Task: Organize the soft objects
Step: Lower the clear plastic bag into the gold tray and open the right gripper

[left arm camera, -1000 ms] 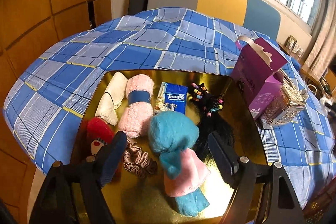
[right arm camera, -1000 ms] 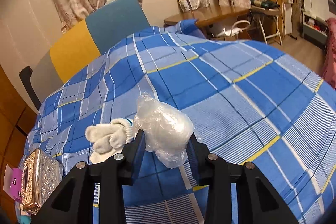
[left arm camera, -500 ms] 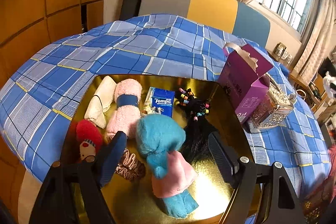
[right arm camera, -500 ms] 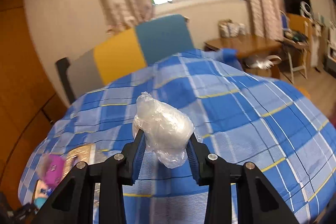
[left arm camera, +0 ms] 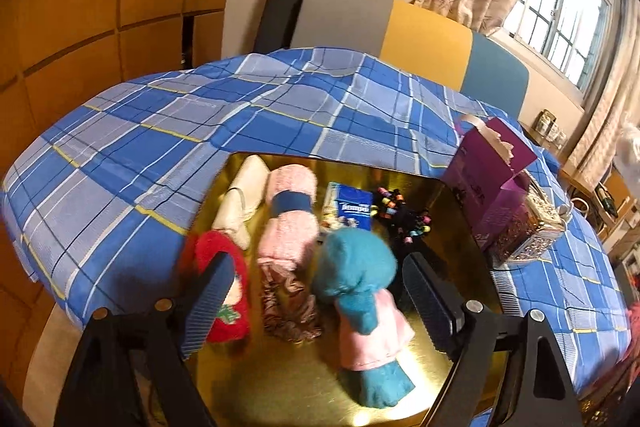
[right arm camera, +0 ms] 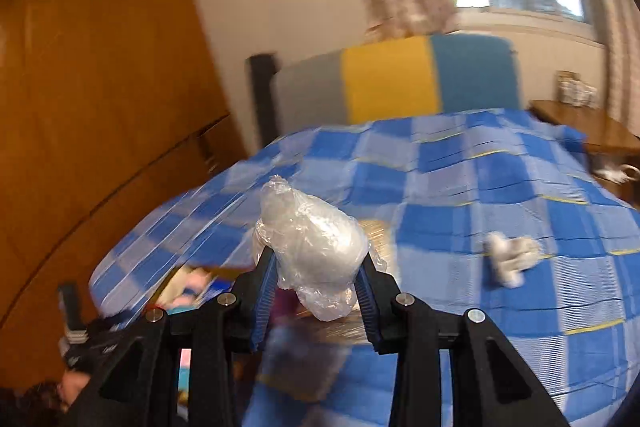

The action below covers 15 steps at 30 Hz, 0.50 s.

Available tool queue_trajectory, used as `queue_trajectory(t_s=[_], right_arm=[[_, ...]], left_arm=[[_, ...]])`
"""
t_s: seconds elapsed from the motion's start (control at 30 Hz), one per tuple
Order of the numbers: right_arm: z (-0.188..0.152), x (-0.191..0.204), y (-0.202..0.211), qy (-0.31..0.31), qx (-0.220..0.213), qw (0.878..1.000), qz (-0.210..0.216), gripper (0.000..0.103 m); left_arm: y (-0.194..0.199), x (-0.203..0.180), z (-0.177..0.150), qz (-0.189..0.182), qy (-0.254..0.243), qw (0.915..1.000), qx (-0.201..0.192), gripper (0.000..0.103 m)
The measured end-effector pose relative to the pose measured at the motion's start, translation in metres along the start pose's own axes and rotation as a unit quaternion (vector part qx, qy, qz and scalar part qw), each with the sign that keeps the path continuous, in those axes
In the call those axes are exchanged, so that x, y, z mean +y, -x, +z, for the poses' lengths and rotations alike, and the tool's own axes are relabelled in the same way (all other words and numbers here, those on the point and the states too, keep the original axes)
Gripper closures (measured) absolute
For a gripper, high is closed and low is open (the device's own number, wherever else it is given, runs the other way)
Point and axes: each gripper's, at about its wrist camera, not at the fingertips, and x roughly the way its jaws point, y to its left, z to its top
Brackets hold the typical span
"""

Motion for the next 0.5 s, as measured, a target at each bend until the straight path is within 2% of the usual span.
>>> queue_trajectory(t_s=[0.13, 0.2, 0.3, 0.43, 0.5], right_arm=[[-0.021, 0.053, -0.033, 0.028, 0.037, 0.998, 0.043, 0.066], [-0.033, 0.071, -0.047, 0.039, 0.051, 0.997, 0.052, 0.066], [-0.052, 0.100, -0.074, 0.045, 0.090, 0.991, 0.087, 0.066], [-0.081, 0.141, -0.113, 0.075, 0.155, 0.976, 0.131, 0.066], [-0.098, 0.164, -0.136, 0.091, 0.195, 0.963, 0.160, 0.066]], left_arm=[[0.006, 0.014, -0.001, 0.004, 0.013, 0.9999, -0.004, 0.016], [0.010, 0.022, 0.001, 0.007, 0.018, 0.9998, -0.008, 0.016], [0.018, 0.037, 0.008, 0.020, 0.030, 0.9991, -0.020, 0.016], [0.030, 0.059, 0.020, 0.043, 0.054, 0.9967, -0.043, 0.012], [0.036, 0.071, 0.025, 0.053, 0.071, 0.9946, -0.054, 0.011]])
